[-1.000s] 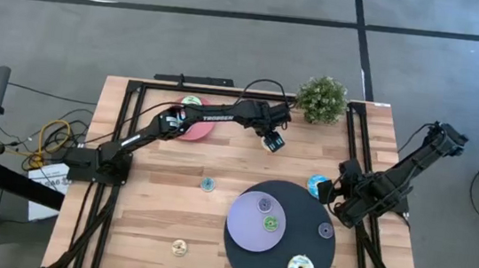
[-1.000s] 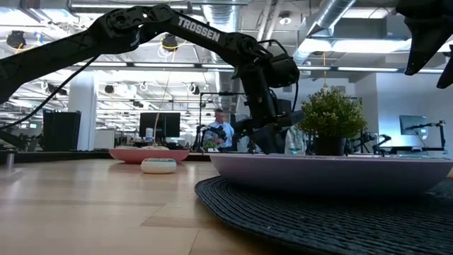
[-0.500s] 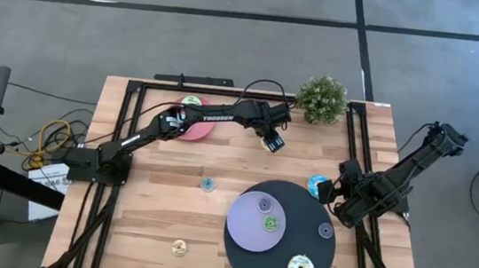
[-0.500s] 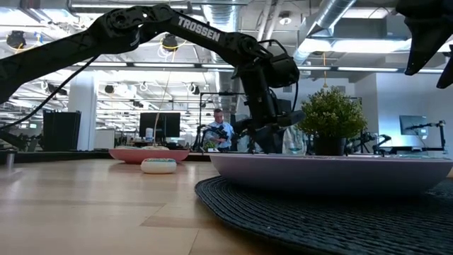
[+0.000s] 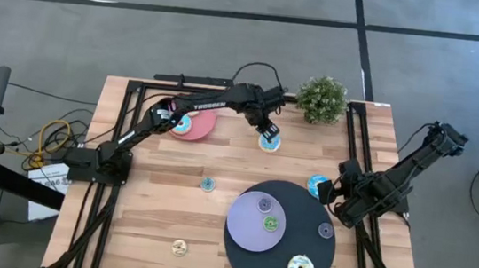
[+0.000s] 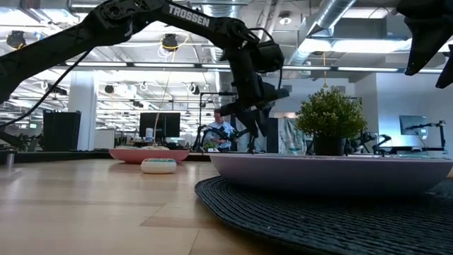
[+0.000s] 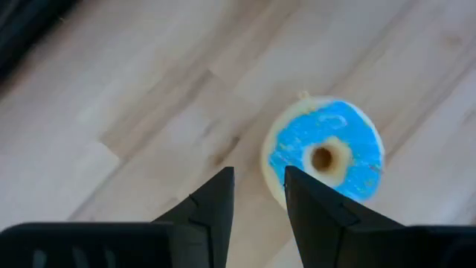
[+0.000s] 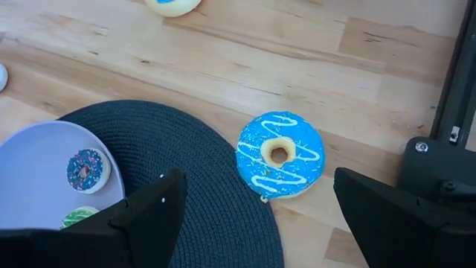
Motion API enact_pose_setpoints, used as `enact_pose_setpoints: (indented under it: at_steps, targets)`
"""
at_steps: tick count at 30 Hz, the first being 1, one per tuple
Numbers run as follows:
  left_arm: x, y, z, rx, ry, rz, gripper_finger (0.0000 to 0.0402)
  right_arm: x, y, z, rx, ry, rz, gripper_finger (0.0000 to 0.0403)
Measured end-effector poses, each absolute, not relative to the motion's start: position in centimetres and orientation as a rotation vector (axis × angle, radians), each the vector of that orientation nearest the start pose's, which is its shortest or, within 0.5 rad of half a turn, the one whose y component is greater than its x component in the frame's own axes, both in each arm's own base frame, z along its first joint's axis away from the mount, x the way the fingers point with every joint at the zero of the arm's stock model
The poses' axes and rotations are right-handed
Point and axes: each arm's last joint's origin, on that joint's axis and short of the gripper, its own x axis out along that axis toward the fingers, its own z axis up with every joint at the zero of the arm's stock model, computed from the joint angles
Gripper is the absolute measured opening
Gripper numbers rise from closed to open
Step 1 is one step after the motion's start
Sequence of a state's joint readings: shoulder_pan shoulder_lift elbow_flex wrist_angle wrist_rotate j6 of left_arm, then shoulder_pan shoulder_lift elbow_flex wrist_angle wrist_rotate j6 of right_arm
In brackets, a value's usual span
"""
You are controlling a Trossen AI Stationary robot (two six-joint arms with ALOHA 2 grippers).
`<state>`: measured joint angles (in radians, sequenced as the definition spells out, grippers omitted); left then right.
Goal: Pick & Place donuts
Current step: Put the top large blue donut on the pink plate
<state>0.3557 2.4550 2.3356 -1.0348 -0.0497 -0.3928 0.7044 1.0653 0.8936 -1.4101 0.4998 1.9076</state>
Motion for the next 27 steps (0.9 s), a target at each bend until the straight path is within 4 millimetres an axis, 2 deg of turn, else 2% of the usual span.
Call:
enact_pose_setpoints:
  at_steps: [4,10,14,22,27]
  targets:
    - [48.1,18.1,21.0,-0.536,1.075,0.569,0.0112,11.8,8.2,25.9,0.744,0.874,-0.960,0.0327]
    - [49.0,17.2,20.2,-0.529,1.058,0.523,0.0118,11.8,8.2,25.9,0.750,0.872,-0.957,0.0327]
    - [49.5,16.8,19.7,-0.509,1.060,0.494,0.0147,11.9,8.3,25.9,0.761,0.868,-0.950,0.0327]
    - [50.3,16.3,17.3,-0.485,1.087,0.498,0.0226,12.0,8.4,25.9,0.770,0.866,-0.945,0.0327]
    - [50.6,15.6,16.4,-0.399,1.105,0.552,0.0252,12.0,8.4,25.9,0.776,0.865,-0.941,0.0327]
